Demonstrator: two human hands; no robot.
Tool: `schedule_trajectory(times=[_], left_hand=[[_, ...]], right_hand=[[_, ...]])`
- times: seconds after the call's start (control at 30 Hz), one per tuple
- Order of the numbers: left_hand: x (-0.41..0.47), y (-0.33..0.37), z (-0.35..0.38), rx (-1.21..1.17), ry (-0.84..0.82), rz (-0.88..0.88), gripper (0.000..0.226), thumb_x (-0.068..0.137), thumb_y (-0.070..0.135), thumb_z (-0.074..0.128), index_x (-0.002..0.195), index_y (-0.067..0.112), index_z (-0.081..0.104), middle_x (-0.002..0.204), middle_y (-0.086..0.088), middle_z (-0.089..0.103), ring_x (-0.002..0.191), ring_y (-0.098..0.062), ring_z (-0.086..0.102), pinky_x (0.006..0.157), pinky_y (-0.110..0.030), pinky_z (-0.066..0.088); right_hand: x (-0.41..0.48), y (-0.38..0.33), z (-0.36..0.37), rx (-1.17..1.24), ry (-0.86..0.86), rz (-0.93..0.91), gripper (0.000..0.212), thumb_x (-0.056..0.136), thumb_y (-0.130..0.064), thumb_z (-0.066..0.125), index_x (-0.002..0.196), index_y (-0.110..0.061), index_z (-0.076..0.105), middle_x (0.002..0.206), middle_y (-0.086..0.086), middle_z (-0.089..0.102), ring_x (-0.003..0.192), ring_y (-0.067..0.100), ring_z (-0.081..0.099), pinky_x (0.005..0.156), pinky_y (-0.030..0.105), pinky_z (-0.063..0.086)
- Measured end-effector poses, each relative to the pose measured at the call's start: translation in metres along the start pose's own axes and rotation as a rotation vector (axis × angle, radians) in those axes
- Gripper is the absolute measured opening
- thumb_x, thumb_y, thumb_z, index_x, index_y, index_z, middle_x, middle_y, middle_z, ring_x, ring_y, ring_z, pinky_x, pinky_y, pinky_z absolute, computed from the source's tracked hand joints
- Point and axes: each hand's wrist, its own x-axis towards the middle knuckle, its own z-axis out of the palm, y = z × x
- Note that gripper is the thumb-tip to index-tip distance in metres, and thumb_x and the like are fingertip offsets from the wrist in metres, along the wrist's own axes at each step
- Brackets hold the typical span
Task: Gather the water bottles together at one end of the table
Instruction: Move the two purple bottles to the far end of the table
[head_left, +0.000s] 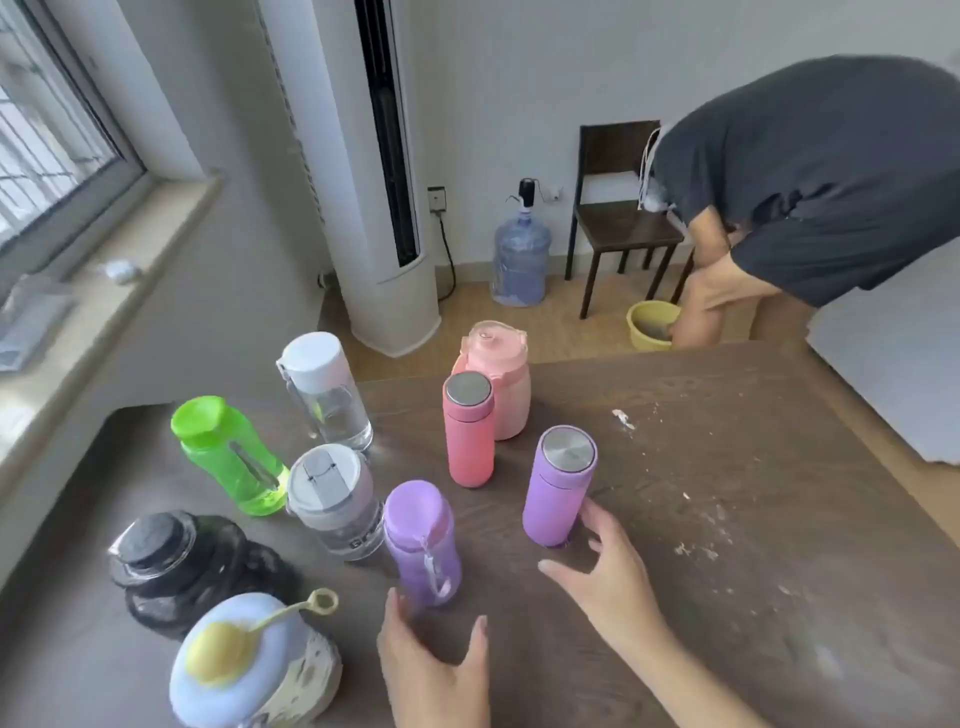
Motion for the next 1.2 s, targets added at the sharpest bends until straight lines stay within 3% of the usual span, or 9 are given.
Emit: schedule_trajectory(times=[0.13, 0.23, 0.43, 0.53, 0.63, 0.8, 0.9, 1.0, 1.2], left_hand=[[0.047, 0.003, 0.008, -0.085, -0.172, 0.11, 0.07, 0.064, 0.008, 0.097, 0.128, 0.008, 0.069, 0.116, -0.016, 0.075, 0.111, -0.036, 0.072, 0.098, -0.054, 0.058], [0.055, 0.003, 0.009, -0.108, -0.147, 0.163, 0.06, 0.063, 0.01, 0.098, 0.116, 0.021, 0.073, 0.1, -0.001, 0.08, 0.093, -0.026, 0.078, 0.078, -0.039, 0.06], [0.076, -0.001, 0.018, -0.105, -0.362, 0.069, 0.071, 0.065, 0.038, 0.102, 0.126, 0.024, 0.068, 0.113, 0.003, 0.077, 0.107, -0.02, 0.076, 0.073, 0.003, 0.049], [0.061, 0.024, 0.047, -0.08, -0.244, 0.172, 0.065, 0.055, 0.035, 0.105, 0.111, 0.034, 0.073, 0.095, 0.017, 0.08, 0.095, -0.004, 0.076, 0.069, 0.009, 0.042], [0.027, 0.063, 0.093, -0.083, -0.246, 0.239, 0.063, 0.049, 0.041, 0.103, 0.101, 0.048, 0.068, 0.088, 0.037, 0.072, 0.083, 0.022, 0.066, 0.066, -0.004, 0.046], [0.019, 0.117, 0.195, -0.135, -0.377, 0.362, 0.048, 0.062, 0.029, 0.099, 0.094, 0.039, 0.064, 0.087, 0.018, 0.073, 0.075, -0.002, 0.065, 0.063, -0.009, 0.046], [0.027, 0.155, 0.261, -0.165, -0.441, 0.405, 0.045, 0.067, 0.03, 0.096, 0.103, 0.034, 0.069, 0.094, 0.013, 0.074, 0.083, -0.002, 0.066, 0.069, -0.009, 0.047], [0.038, 0.183, 0.32, -0.161, -0.468, 0.422, 0.053, 0.07, 0.031, 0.096, 0.117, 0.03, 0.071, 0.112, 0.009, 0.069, 0.1, 0.0, 0.065, 0.078, -0.007, 0.046], [0.048, 0.21, 0.389, -0.127, -0.502, 0.412, 0.059, 0.067, 0.028, 0.097, 0.119, 0.028, 0.068, 0.099, 0.011, 0.061, 0.087, -0.003, 0.057, 0.079, -0.022, 0.044]], right_hand=[[0.016, 0.0, 0.021, 0.09, 0.075, 0.027, 0.062, 0.07, -0.007, 0.093, 0.117, -0.031, 0.06, 0.115, -0.013, 0.067, 0.098, -0.021, 0.061, 0.076, -0.001, 0.044], [0.024, 0.008, 0.029, 0.098, 0.13, 0.048, 0.05, 0.071, -0.014, 0.092, 0.108, -0.031, 0.063, 0.107, -0.011, 0.072, 0.093, -0.014, 0.065, 0.071, 0.005, 0.049], [0.041, 0.024, 0.036, 0.073, 0.158, 0.005, 0.05, 0.06, -0.037, 0.091, 0.103, -0.038, 0.066, 0.094, -0.016, 0.076, 0.088, -0.001, 0.072, 0.067, 0.013, 0.054], [0.06, 0.029, 0.01, 0.062, 0.177, -0.038, 0.049, 0.06, -0.039, 0.09, 0.103, -0.039, 0.065, 0.096, -0.019, 0.075, 0.088, 0.0, 0.073, 0.067, 0.014, 0.054], [0.091, 0.035, -0.038, 0.032, 0.236, -0.063, 0.045, 0.061, -0.036, 0.091, 0.097, -0.039, 0.064, 0.091, -0.019, 0.075, 0.085, -0.004, 0.07, 0.064, 0.008, 0.049], [0.167, 0.053, -0.139, -0.002, 0.331, -0.018, 0.044, 0.065, -0.028, 0.092, 0.1, -0.03, 0.066, 0.088, -0.013, 0.076, 0.08, -0.001, 0.071, 0.06, 0.011, 0.049], [0.219, 0.065, -0.195, -0.047, 0.373, 0.009, 0.045, 0.066, -0.026, 0.091, 0.102, -0.022, 0.066, 0.091, -0.006, 0.076, 0.085, 0.016, 0.073, 0.065, 0.029, 0.055], [0.266, 0.081, -0.236, -0.076, 0.42, 0.008, 0.044, 0.066, -0.022, 0.091, 0.102, -0.017, 0.066, 0.095, 0.003, 0.074, 0.085, 0.022, 0.072, 0.061, 0.028, 0.05], [0.321, 0.114, -0.269, -0.077, 0.425, 0.046, 0.048, 0.069, -0.024, 0.087, 0.111, -0.018, 0.064, 0.104, 0.008, 0.072, 0.09, 0.024, 0.072, 0.07, 0.039, 0.059]])
